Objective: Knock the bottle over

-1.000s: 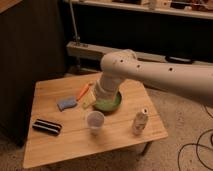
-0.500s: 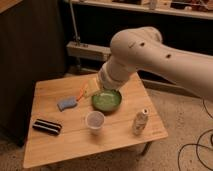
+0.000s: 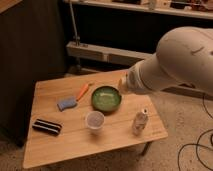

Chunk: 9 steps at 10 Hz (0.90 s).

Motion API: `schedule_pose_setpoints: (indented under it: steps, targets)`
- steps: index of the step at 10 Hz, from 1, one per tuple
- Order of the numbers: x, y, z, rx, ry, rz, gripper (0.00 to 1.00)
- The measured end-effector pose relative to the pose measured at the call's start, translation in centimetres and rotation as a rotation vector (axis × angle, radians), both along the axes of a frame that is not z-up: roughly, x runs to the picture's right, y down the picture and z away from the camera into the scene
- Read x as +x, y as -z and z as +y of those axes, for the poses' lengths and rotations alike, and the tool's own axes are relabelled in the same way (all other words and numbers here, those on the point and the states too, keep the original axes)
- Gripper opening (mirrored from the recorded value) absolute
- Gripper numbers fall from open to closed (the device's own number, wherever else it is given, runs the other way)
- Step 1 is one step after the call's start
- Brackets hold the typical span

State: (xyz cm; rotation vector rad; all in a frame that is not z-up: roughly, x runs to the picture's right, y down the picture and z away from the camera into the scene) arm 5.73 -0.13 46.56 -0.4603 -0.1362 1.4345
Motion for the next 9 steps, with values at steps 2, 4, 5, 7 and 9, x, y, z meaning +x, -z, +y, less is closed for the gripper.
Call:
schedule_pose_setpoints:
  steps: [2, 4, 5, 7, 9]
  targets:
    - [0.1, -0.1, 0.0, -0.002, -0.003, 0.001, 0.26]
    - [0.0, -0.2, -0.5, -0.016, -0.014, -0.009, 0.26]
    - [-0.1, -1.0, -1.3, -0.058, -0.068, -0.027, 0.26]
    - [-0.1, -1.8, -1.9, -0.109, -0.165, -0.022, 0.26]
    - [1.1, -1.4, -0.2, -0.146, -0.252, -0.014, 0.26]
